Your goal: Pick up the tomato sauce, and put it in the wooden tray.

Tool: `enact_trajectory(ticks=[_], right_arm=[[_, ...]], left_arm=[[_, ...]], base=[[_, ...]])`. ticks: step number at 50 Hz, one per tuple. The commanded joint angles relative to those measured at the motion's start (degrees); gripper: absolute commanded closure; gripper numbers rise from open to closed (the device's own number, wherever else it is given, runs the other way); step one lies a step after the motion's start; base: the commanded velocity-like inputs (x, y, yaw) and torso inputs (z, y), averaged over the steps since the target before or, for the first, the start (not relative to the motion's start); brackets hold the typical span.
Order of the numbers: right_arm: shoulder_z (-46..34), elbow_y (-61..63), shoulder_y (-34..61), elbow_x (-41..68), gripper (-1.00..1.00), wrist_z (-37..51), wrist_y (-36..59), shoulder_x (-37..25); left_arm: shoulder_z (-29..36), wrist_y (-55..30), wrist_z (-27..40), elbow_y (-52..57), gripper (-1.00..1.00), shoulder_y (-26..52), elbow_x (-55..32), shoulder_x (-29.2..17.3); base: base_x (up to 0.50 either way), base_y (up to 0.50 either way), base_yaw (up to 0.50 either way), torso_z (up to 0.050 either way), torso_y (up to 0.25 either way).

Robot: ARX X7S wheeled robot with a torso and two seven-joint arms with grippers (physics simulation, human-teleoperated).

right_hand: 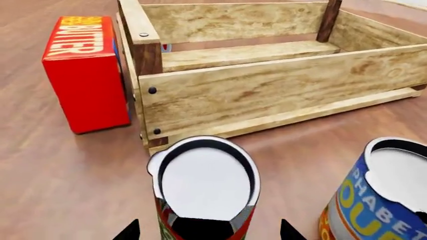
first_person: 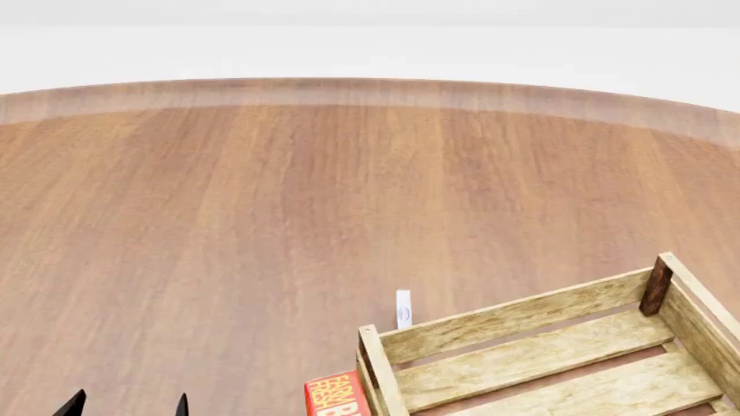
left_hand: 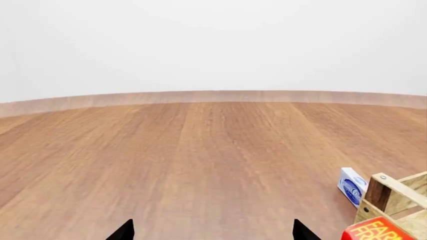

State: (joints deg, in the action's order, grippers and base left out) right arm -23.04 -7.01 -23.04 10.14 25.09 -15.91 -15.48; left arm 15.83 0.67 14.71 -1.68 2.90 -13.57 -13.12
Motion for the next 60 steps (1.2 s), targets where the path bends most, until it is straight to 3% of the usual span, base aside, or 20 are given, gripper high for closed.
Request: enact_trajectory(ticks=[1,39,40,51,60], right_arm=[[1.0,-1.0,1.3,-0.1,-1.00,-1.6,1.2,0.9],[0.1,-2.1,3.2,0.1,-1.00,-1.1,2.3,0.7],[0.1,-2.1,3.1,-0.1,1.00,-1.0,2.2,0.7],[-0.1,-2.1,3.2,0.2,1.00,-0.8,2.2,0.6],[-0.6,8.0,-2.7,-1.2,1.00,0.4,-0.7,-2.1]], left_arm=[[-0.7,0.0,-0.7,0.6,-1.00,-0.3,0.6,0.7],[0.1,0.7,0.0,-0.1,-1.00,-0.1,0.0,0.1],[0.1,0.8,0.0,-0.1,-1.00,-0.1,0.0,0.1],[0.3,0.8,0.2,0.0,-1.00,0.0,-0.2,-0.1],[0.5,0.6,0.4,0.2,-1.00,0.0,-0.3,-0.3]], base=[[0.00,0.00,0.00,0.000,0.000],[0.00,0.00,0.00,0.000,0.000],[0.00,0.00,0.00,0.000,0.000],[0.00,0.00,0.00,0.000,0.000],[0.00,0.00,0.00,0.000,0.000]])
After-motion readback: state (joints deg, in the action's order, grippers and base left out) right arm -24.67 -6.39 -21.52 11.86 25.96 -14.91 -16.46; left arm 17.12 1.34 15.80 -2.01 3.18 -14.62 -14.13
